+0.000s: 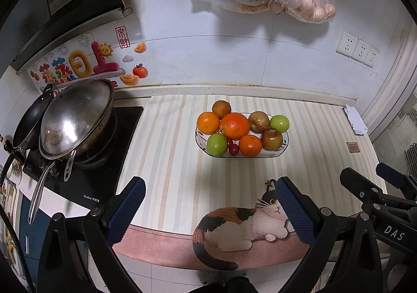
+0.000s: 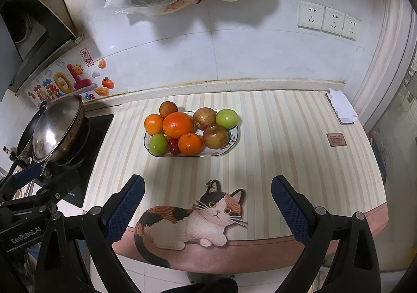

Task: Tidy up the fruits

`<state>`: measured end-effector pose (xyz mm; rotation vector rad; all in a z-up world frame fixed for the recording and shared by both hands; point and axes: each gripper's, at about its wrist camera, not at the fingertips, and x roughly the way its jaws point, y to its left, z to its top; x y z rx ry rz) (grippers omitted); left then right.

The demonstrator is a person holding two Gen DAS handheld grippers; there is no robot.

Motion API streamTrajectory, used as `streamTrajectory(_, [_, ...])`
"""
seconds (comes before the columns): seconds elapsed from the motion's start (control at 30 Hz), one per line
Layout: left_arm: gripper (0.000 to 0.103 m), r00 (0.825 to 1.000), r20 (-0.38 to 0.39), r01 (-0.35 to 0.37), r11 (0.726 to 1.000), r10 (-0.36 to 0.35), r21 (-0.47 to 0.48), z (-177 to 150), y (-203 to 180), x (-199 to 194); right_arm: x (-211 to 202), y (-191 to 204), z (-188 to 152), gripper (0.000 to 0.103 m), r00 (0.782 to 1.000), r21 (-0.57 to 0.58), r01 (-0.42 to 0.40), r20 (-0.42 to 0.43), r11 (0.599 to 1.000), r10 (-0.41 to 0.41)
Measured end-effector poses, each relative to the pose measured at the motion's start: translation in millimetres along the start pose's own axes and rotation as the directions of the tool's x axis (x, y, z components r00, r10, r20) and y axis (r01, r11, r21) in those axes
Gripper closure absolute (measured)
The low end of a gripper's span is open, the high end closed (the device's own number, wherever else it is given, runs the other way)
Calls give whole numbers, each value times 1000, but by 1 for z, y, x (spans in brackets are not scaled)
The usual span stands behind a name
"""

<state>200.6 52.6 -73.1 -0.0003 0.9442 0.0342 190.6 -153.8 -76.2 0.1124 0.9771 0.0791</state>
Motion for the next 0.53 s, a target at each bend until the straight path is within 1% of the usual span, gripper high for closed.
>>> streamTrajectory(0.53, [1, 1000, 18, -2, 1000, 2, 4, -3, 2, -6, 0, 0, 0, 3, 1000, 2, 0, 1, 1000, 0])
